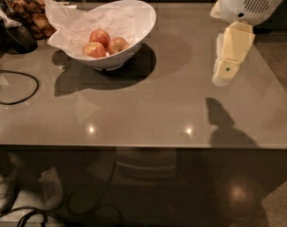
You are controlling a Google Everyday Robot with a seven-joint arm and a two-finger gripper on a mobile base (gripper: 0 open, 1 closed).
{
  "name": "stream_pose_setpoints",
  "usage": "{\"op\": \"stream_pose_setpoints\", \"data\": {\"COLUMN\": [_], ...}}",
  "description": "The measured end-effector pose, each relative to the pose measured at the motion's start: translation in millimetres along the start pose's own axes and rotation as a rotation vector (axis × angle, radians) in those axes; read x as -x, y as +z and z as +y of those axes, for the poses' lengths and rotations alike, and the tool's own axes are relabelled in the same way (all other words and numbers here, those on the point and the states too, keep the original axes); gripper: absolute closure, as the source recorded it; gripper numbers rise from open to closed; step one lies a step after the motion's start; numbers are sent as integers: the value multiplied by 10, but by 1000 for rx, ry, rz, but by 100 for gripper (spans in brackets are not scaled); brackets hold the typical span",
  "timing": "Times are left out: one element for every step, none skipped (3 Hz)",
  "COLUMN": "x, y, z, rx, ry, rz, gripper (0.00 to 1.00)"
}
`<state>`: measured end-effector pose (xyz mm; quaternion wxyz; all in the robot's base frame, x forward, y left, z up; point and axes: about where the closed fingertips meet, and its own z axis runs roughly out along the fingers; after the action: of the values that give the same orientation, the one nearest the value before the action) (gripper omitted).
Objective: Pick apple from white bowl
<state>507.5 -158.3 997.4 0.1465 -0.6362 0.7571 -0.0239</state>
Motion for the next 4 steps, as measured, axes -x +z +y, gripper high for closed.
{"op": "stream_pose_setpoints", "data": {"x": [39,200,786,899], "y": [-7,7,2,-36], "z": [-46,-213,-715,-774], "rx": [-22,-48,-85,-106], "ry": [-1,32,-8,-18], "rz": [-14,-56,-89,-111], "gripper": [0,0,0,0]}}
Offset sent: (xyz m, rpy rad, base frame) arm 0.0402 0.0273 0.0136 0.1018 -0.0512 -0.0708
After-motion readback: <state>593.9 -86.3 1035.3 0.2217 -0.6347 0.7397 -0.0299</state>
